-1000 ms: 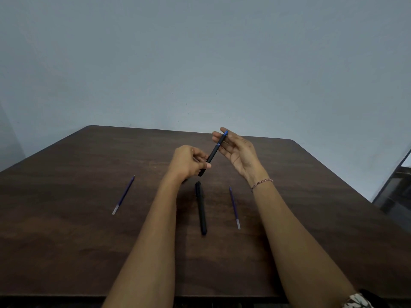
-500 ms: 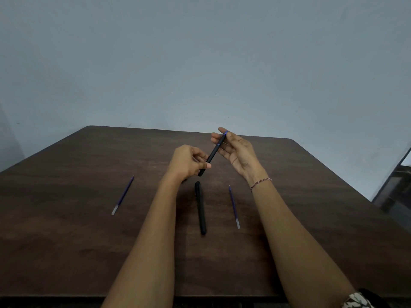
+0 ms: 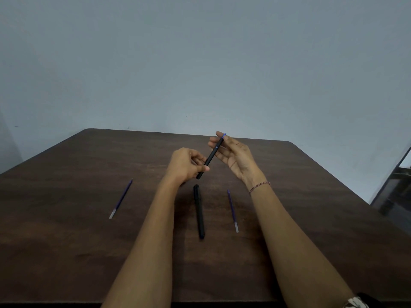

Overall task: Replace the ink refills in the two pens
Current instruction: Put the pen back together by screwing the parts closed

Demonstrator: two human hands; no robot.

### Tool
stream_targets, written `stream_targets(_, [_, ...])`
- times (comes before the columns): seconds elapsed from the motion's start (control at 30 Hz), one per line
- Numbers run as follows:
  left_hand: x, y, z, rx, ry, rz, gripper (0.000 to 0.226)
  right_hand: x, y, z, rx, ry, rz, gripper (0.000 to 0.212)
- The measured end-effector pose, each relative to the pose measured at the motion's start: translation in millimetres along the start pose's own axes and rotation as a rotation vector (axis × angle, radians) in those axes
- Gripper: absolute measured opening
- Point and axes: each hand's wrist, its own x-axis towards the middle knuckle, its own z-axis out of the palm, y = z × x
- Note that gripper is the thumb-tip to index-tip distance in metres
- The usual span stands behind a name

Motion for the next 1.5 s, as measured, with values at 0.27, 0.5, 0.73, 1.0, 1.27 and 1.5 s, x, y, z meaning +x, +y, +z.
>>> stream_targets(0.27, [-0.4,1.3,0.1,0.013,0.010,0.003,0.022,1.3,0.0,1.2,-0.056,0.015,-0.022,0.022])
stream_targets(0.5, [-0.4,0.8,-0.6,0.003,0.018,0.002,0.022,2.1,-1.0,-0.5,-0.019,-0.005,-0.008,0.023])
stream_targets(0.73, [-4.8,1.8,-1.0,0.003,0.020,0.022,0.022,0.8,1.0,2.0,-0.075,0.064,-0.029,0.019])
stream_targets(1.0, [-4.8,3.1,-1.2,0.019,0.032,0.025,0.024,1.1,0.6,2.9,-0.020,-0.002,0.008,0.021])
stream_targets(1.27, [-4.1,3.5,-0.5,0.011,0.018,0.044,0.022,1.7,1.0,1.4,-0.099,0.064,-0.022,0.011])
stream_targets(1.5, [-4.3,3.2,-0.9,0.011,0.037,0.041,0.023,1.5,-1.7,1.4,-0.091,0.007,-0.031,0.021])
